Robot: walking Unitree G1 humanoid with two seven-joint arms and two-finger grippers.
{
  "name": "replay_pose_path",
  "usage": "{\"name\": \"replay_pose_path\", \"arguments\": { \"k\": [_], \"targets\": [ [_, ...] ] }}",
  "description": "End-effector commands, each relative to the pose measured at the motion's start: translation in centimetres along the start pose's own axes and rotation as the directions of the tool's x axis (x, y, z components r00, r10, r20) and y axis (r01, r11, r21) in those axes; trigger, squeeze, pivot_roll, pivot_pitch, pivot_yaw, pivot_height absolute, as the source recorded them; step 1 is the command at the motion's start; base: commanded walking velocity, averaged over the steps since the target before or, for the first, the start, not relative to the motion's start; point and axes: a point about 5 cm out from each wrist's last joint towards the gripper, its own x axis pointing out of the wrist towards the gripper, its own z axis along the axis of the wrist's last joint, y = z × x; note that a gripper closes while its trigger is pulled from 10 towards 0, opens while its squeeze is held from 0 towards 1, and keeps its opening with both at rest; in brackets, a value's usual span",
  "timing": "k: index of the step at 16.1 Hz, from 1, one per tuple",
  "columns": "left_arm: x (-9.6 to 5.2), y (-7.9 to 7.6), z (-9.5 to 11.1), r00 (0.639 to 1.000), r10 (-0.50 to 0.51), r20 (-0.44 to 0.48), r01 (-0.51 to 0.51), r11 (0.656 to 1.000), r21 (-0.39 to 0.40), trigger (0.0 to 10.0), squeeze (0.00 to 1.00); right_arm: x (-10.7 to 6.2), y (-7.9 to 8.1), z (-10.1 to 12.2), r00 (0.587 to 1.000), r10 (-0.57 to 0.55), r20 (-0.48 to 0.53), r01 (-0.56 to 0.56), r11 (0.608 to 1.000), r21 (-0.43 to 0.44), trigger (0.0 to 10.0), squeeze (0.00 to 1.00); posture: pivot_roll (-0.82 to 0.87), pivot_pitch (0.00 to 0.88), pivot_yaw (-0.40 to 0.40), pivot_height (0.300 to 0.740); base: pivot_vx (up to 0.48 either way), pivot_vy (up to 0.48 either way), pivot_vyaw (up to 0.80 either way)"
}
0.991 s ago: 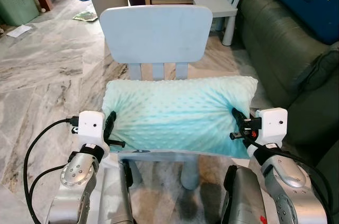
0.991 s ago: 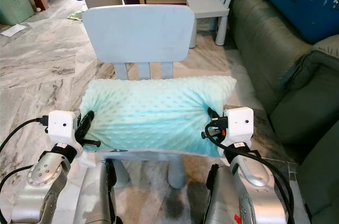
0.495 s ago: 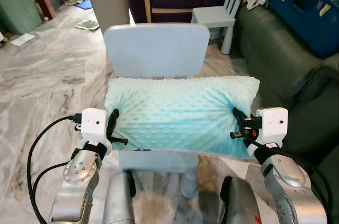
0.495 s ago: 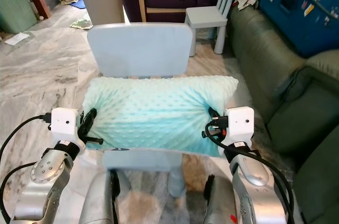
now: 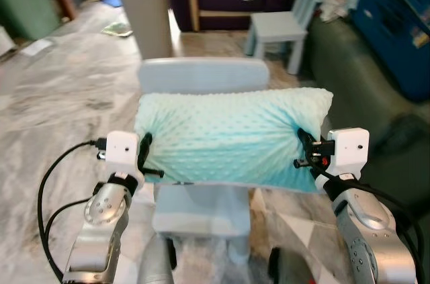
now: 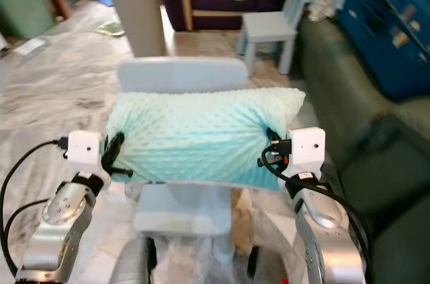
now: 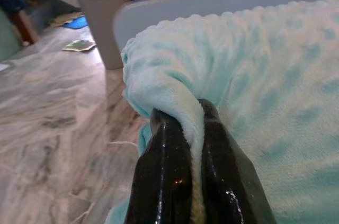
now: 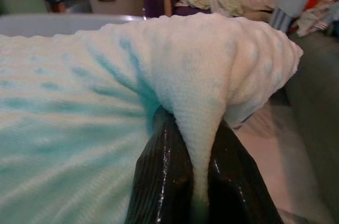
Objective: Move the pillow to the sofa
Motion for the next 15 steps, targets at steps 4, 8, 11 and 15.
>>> {"name": "replay_pose_path", "arguments": {
  "k": [4,8,11,15],
  "targets": [
    [-0.1,0.4,-0.1,1.0,0.021,-0.007,-0.021,1.0,0.01,10.0,0.0,0.2,-0.1,0.6,1.0,-0.012,0.026,0.012,1.0,0.001,10.0,0.0,-0.06,0.0,0.042,0.734,0.0,0.0,0.0],
    [0.2,0.1,0.1,1.0,0.003,-0.004,-0.003,1.0,0.015,10.0,0.0,0.3,-0.2,0.8,0.999,-0.022,0.033,0.022,1.0,0.002,10.0,0.0,-0.07,0.0,0.045,0.74,0.0,0.0,0.0],
    [0.3,0.0,0.2,1.0,0.002,0.002,-0.002,1.0,0.019,10.0,0.0,0.4,-0.1,1.3,0.999,-0.026,0.047,0.025,1.0,0.005,10.0,0.0,-0.07,0.0,0.045,0.74,0.0,0.0,0.0],
    [0.3,0.2,0.1,1.0,0.026,0.001,-0.026,1.0,0.013,10.0,0.0,0.5,-0.1,1.6,0.998,-0.027,0.06,0.027,1.0,0.005,10.0,0.0,-0.07,0.0,0.044,0.74,0.0,0.0,0.0]
  ]
}}
